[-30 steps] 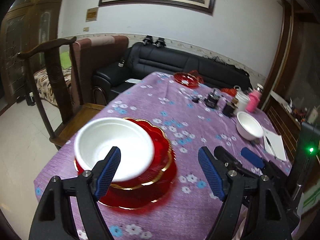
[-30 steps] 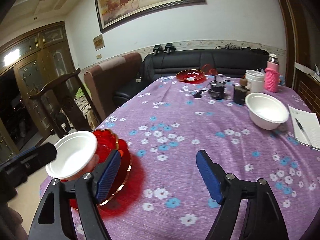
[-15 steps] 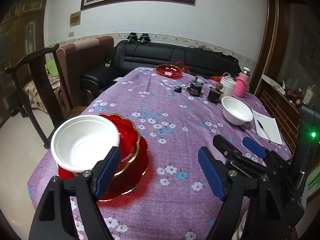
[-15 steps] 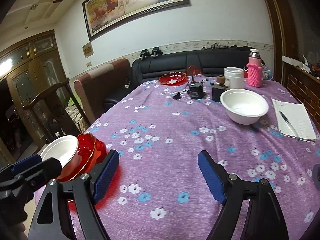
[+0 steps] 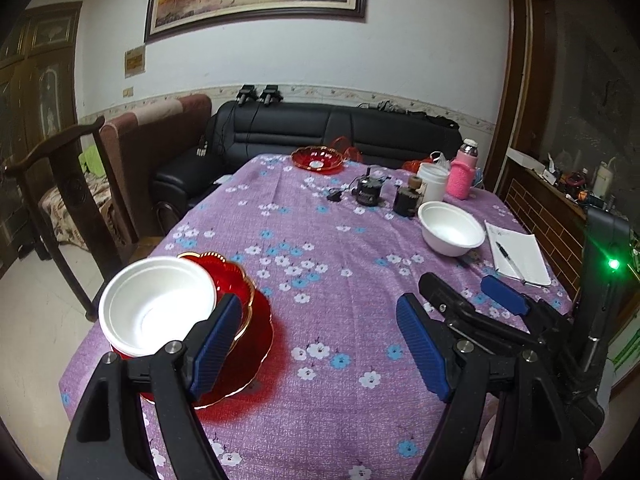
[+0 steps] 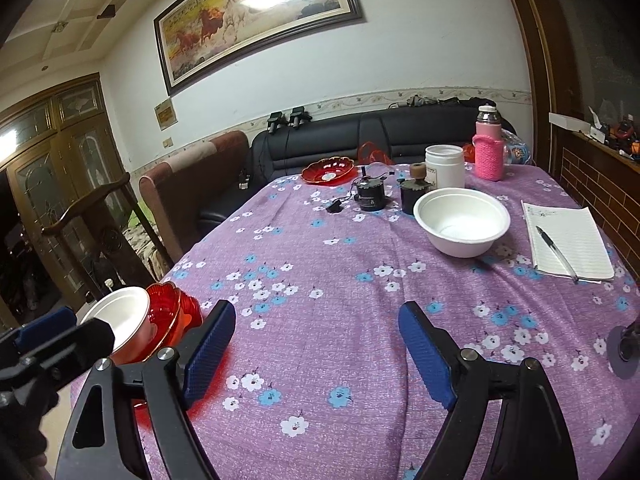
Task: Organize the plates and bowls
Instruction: 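Open both grippers and move them to the second white bowl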
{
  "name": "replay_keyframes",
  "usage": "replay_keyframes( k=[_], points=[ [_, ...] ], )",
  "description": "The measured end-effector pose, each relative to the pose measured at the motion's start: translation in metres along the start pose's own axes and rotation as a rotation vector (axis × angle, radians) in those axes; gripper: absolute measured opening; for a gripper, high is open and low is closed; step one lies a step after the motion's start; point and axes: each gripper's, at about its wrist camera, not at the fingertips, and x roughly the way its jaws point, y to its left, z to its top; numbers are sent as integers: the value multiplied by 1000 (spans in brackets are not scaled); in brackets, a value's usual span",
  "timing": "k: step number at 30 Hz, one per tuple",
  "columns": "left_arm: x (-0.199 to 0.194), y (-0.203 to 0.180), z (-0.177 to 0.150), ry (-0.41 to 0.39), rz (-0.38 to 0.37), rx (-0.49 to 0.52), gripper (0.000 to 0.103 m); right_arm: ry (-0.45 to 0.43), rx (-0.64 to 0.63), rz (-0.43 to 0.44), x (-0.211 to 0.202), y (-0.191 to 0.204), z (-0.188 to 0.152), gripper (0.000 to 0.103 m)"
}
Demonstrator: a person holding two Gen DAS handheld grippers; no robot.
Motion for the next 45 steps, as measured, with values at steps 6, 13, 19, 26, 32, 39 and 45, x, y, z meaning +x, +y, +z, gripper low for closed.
replay_keyframes(
  k=[6, 13, 19, 26, 32, 39, 45],
  points=[
    [-11, -11, 7, -31, -17, 38, 79, -24, -1, -23, -14, -2, 9, 88],
    [-31, -28, 32, -96, 9, 102, 82, -58, -22, -55, -33, -1, 24, 89],
    [-36, -35, 33, -103, 15, 146, 84, -103, -4, -89, -55, -6, 49, 91],
    [-28, -27, 38, -73, 34, 149, 84, -161, -68, -163, -77, -3, 87, 92],
    [-23, -22, 51, -92, 94, 145, 84, -222, -74, -223, -92, -11, 130, 93],
    [-9, -32, 70, -109, 149, 186, 84, -273, -81, -292, -96, -28, 174, 94],
    [15, -43, 83, -107, 176, 225, 84, -245, -23, -307, -74, -59, 198, 95]
  ],
)
